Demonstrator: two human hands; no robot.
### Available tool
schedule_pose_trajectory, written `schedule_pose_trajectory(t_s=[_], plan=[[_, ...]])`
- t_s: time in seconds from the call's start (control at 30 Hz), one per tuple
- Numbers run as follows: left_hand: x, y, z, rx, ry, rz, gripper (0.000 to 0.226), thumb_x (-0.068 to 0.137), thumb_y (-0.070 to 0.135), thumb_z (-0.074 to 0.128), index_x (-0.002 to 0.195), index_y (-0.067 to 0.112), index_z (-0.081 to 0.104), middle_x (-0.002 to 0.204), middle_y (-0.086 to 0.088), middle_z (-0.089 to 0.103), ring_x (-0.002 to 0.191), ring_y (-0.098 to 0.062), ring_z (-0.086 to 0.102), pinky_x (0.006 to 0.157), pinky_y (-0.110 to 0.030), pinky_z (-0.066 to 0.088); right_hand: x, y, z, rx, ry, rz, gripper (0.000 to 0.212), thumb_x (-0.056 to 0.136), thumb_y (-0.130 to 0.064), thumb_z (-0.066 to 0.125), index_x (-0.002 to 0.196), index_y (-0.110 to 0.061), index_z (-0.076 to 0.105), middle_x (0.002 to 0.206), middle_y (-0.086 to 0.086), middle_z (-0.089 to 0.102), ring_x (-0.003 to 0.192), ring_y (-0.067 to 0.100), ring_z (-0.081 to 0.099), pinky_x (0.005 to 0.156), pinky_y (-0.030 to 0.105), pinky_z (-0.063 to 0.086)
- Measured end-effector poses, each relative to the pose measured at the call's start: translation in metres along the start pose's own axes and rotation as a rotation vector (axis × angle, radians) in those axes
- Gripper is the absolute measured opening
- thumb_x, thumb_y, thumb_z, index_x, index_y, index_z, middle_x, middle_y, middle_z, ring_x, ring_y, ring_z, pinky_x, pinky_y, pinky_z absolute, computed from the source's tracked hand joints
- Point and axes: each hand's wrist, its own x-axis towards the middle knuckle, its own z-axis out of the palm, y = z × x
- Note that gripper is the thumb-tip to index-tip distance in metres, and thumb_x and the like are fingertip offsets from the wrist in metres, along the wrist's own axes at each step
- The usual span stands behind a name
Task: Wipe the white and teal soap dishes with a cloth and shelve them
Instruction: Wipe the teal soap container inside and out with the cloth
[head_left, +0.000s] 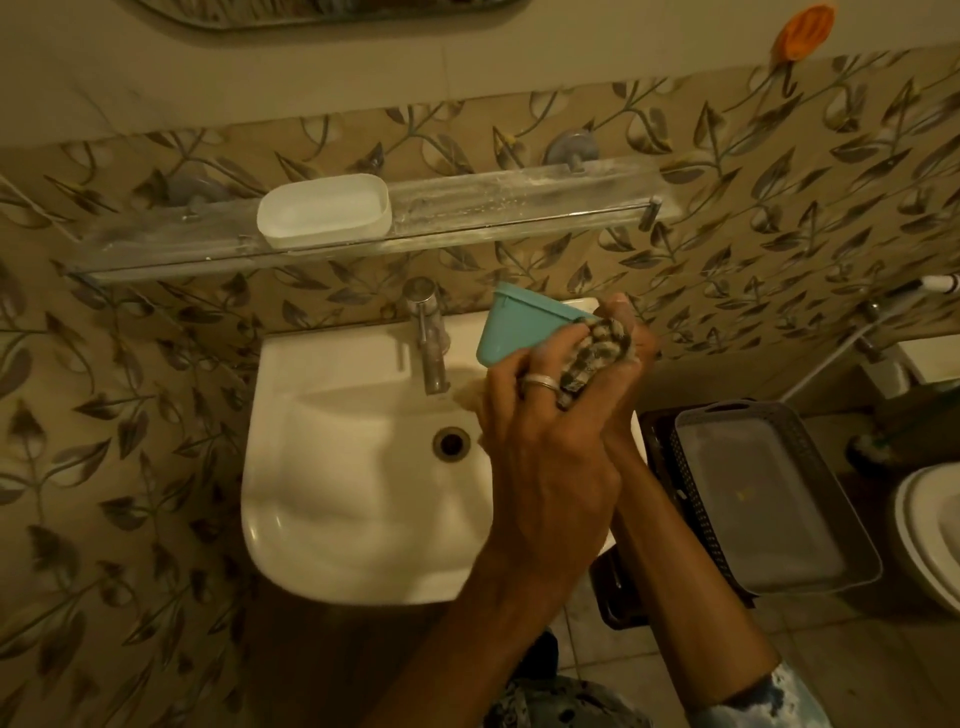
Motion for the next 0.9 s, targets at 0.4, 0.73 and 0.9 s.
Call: schedule_pose_trajectory(t_s=[0.4,0.73,0.9], plan=[[0.018,-0.021,-0.009,-0.139,0.079,-0.201,0.035,0.088,0.019,0.042,0.116,0.018,0.063,0.133,-0.012,0.047,0.122,-0.026,0.043,0.095,-0.044,0.048,0.006,-0.003,0.005,-0.057,0.111,-0.013,0.038,0.092,-0.037,0.041,0.059,-0.019,0.049,0.056,-0.007,0.056,0.056,0.014,0.06,0.051,0.024,0.045],[0.035,-0.035,-0.021,-0.038,0.09,-0.144,0.038,0.084,0.01,0.043,0.115,0.02,0.063,0.131,-0.016,0.049,0.12,-0.033,0.046,0.095,-0.047,0.046,0.004,-0.011,0.008,-0.071,0.136,-0.009,0.042,0.089,-0.037,0.042,0.05,-0.025,0.049,0.051,-0.004,0.053,0.055,0.019,0.058,0.05,0.032,0.044],[0.042,-0.043,-0.019,-0.135,0.174,-0.204,0.039,0.087,0.003,0.043,0.118,0.018,0.061,0.131,-0.011,0.048,0.121,-0.022,0.047,0.097,-0.04,0.047,0.002,-0.005,0.008,-0.002,0.158,0.009,0.041,0.097,-0.028,0.042,0.058,-0.016,0.048,0.056,0.001,0.055,0.057,0.019,0.06,0.052,0.03,0.043]])
